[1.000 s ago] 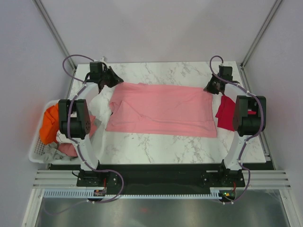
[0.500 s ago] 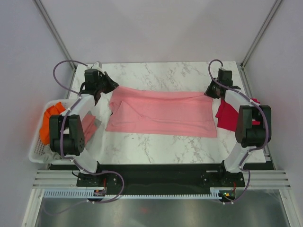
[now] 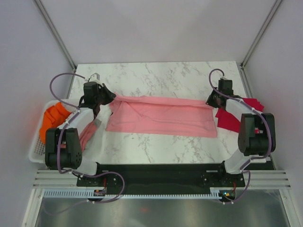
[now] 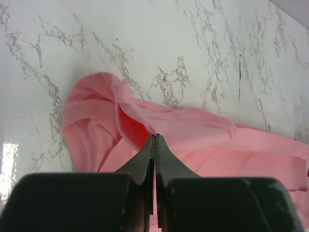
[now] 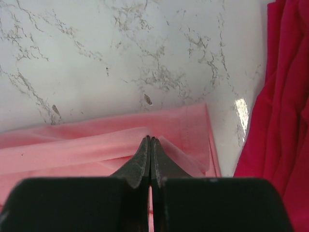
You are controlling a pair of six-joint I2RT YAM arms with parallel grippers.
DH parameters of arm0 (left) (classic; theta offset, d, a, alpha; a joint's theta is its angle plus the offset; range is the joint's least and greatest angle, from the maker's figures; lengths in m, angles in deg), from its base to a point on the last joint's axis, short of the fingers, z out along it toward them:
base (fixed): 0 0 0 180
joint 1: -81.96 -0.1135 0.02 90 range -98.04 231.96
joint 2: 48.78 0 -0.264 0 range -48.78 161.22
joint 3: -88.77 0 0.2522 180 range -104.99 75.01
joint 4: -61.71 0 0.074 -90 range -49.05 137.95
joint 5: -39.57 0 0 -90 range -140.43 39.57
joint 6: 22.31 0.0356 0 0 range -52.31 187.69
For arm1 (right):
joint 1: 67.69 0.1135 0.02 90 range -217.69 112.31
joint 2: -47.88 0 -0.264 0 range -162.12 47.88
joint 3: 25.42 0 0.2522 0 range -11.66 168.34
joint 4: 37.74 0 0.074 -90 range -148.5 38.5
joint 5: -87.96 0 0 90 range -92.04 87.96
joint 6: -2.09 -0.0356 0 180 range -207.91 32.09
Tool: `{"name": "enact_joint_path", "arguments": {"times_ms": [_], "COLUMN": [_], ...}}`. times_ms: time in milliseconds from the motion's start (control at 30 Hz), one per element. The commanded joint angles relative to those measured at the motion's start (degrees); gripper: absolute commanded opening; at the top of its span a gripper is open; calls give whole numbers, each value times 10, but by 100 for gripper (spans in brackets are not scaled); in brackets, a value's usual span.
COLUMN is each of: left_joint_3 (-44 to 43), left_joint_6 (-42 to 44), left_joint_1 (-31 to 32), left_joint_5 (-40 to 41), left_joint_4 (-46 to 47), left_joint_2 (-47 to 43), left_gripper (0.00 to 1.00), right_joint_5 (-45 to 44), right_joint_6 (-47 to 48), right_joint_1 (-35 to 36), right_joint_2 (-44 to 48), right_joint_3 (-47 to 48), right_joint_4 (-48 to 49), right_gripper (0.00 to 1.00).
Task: Fold and stack the t-shirts
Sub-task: Fold the tshirt
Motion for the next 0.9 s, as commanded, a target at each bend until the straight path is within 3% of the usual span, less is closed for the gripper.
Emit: {"name": "enact_joint_path", "arguments": {"times_ms": [0,667,733,800,867], "left_joint_3": [29,187,206,231,264], "left_joint_6": [6,-33,-41,-50,-60], "left_joint_1": [-1,-1,-1,-1,1], "left_joint_5": [33,65,69,63,63], "left_joint_4": [59,68,74,81,90], "left_joint_2": [-57,-171,-184,-202,-224], "left_gripper": [2,2,2,11,13], "right_joint_5": [-19,-68,-73,-84,-92], "right_joint_6": [-7,-41,-48,-62,-70], "right_joint_1": [3,27,27,28,29], "right_joint_2": [37,129,154,187,213], "right_joint_3": [-12,-134,-168,-204,-227], "right_joint_4": [28,64,84,98,98], "right_gripper": [0,3,13,33,37]}}
